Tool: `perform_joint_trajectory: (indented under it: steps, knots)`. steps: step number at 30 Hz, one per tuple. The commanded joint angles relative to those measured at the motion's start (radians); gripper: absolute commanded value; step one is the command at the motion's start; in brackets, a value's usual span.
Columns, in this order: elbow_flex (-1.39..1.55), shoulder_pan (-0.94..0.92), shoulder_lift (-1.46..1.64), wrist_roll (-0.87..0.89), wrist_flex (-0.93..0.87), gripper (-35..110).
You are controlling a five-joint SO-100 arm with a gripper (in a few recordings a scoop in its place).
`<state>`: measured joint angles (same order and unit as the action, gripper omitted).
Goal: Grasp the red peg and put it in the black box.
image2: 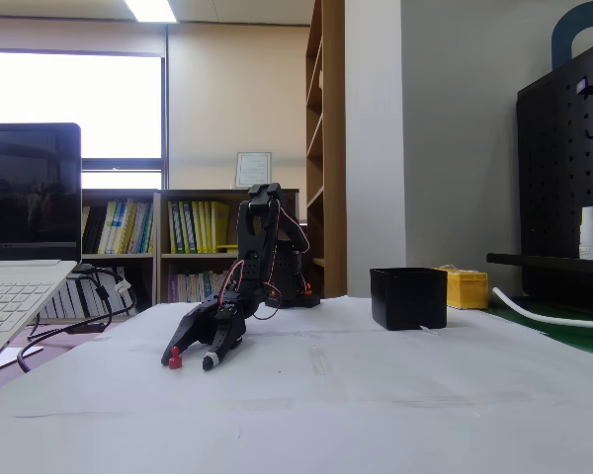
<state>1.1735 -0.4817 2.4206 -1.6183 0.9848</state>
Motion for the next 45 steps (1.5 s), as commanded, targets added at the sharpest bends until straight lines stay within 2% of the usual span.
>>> perform_joint_trajectory:
  steps: [1, 19, 22, 25, 27, 45]
  knots:
    - [0.049, 0.002, 0.005, -0.006, 0.009, 25]
    - [0.055, 0.006, 0.008, -0.003, 0.009, 25]
    - [0.054, 0.005, 0.008, -0.003, 0.009, 21]
    - [0.054, 0.003, 0.011, 0.005, 0.014, 3]
    - [0.054, 0.003, 0.012, 0.005, 0.017, 0]
    - [0.054, 0.003, 0.009, -0.003, 0.012, 0]
